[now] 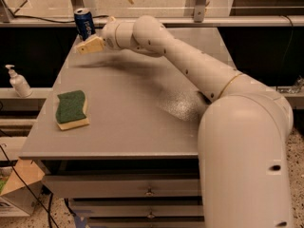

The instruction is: Move pepsi can near sponge

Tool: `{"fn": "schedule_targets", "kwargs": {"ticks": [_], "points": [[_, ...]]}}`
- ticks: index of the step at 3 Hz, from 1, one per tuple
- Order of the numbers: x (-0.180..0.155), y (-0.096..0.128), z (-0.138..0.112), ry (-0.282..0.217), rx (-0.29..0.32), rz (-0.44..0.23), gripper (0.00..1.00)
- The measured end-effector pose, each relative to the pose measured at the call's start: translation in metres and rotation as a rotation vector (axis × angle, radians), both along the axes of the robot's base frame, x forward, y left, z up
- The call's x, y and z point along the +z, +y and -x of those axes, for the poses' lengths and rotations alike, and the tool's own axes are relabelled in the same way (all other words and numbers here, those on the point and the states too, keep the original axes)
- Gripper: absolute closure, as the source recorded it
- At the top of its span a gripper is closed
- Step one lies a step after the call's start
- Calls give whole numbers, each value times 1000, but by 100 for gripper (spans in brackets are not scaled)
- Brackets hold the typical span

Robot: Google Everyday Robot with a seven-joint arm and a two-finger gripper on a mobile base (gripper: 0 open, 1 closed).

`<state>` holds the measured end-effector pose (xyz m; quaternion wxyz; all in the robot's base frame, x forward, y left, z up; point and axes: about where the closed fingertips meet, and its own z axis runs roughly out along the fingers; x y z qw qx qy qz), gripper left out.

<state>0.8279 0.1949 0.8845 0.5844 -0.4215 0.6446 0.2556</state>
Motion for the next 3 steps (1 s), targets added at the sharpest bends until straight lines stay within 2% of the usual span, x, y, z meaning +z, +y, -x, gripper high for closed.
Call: {"fn": "schedule_targets", "kwargs": {"ticks": [1, 2, 3], "points": [[2, 10, -14, -9, -8, -16, 0], [8, 39, -47, -15, 16, -25, 0], [8, 44, -55, -12, 17, -24, 0]]}}
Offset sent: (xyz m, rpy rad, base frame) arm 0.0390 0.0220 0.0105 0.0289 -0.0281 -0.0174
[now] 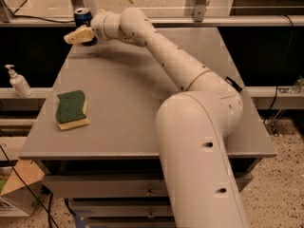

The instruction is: Move pepsi can near sponge

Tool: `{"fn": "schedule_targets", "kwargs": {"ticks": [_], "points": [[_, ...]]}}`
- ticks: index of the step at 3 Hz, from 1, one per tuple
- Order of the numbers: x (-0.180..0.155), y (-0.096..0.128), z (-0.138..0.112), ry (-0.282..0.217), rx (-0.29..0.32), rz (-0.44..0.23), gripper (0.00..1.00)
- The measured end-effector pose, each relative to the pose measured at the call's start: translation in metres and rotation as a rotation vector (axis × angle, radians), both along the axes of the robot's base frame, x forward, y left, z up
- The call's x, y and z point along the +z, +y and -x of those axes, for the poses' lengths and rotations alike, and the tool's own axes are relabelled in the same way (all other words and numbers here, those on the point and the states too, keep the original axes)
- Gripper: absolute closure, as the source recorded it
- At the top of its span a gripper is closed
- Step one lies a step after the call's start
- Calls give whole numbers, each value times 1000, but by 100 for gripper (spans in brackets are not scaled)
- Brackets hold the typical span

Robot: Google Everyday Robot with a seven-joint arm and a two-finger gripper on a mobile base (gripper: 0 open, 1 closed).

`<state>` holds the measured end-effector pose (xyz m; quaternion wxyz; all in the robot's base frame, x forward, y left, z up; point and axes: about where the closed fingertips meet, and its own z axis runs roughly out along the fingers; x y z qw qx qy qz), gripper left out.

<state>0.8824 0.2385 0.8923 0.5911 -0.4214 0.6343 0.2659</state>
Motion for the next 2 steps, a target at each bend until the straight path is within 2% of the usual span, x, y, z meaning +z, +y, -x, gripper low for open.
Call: {"fn": "schedule_targets", "kwargs": {"ticks": [1, 2], "points": [[-2, 5, -2, 27, 5, 30, 18], [-4, 3, -3, 51, 1, 38, 41]]}}
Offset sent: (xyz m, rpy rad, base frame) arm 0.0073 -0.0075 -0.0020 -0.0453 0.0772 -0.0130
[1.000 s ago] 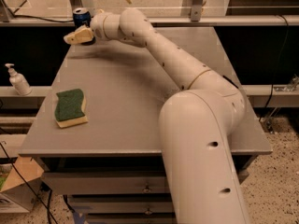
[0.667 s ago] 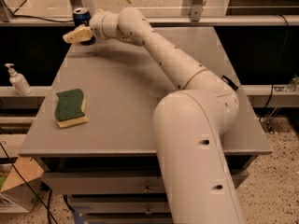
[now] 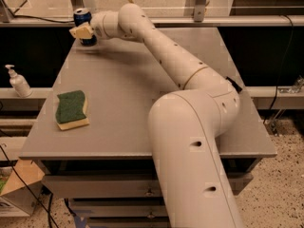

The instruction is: Move pepsi can near sponge

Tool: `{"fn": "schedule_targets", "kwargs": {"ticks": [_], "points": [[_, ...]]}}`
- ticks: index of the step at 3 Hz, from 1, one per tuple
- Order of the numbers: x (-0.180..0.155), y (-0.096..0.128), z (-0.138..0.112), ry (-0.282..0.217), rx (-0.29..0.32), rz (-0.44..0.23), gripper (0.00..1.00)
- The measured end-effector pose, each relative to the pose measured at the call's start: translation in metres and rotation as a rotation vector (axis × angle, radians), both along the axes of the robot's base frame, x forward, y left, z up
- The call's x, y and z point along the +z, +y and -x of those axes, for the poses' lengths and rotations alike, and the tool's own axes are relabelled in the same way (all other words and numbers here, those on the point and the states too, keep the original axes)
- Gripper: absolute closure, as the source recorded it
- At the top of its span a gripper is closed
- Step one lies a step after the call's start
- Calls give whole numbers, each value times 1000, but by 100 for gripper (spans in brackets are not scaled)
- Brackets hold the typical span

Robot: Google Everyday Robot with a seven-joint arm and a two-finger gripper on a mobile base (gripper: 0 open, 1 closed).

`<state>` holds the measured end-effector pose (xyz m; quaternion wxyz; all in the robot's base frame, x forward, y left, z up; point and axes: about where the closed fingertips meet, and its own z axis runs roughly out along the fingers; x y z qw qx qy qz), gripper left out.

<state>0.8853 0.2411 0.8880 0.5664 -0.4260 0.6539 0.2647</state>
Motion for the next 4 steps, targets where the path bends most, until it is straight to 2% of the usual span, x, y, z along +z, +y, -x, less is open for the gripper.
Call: {"fn": "schedule_targets", "kwargs": {"ticks": [1, 2, 3, 4], "points": [[1, -5, 3, 10, 3, -7, 64], [11, -16, 18, 6, 30, -5, 87], [28, -36, 50, 0, 113, -10, 100], [39, -68, 103, 3, 219, 6, 100]]}}
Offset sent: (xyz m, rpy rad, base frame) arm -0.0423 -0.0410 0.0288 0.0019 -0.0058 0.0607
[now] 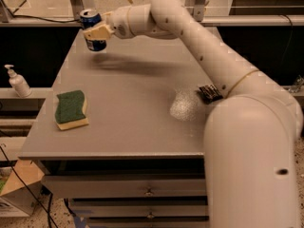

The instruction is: Move pepsi can near sponge

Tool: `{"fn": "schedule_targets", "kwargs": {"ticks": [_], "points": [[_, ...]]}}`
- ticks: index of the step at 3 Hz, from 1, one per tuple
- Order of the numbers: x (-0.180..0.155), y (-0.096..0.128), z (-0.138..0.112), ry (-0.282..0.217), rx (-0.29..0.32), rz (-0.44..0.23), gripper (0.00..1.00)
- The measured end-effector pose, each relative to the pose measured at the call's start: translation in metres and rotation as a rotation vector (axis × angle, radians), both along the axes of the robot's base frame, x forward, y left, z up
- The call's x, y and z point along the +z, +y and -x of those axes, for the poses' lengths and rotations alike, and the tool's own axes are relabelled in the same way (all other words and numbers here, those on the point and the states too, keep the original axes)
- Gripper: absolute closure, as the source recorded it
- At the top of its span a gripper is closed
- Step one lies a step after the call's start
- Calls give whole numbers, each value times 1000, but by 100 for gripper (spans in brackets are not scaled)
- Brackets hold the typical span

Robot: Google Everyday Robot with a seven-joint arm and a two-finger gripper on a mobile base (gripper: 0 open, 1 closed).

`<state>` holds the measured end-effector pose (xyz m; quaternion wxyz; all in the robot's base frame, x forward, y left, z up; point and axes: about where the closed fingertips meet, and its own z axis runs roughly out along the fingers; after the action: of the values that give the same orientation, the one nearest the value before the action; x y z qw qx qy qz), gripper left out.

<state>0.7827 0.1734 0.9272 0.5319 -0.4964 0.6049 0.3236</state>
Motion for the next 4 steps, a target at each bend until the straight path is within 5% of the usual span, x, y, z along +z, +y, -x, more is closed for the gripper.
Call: {"fn": "schedule_targets", "kwargs": {"ticks": [1, 3, 4], "points": [[-8, -24, 48, 39, 107, 8, 100], [-26, -62, 130, 102, 272, -97, 100], [-33, -73, 162, 117, 315, -111, 82]]}}
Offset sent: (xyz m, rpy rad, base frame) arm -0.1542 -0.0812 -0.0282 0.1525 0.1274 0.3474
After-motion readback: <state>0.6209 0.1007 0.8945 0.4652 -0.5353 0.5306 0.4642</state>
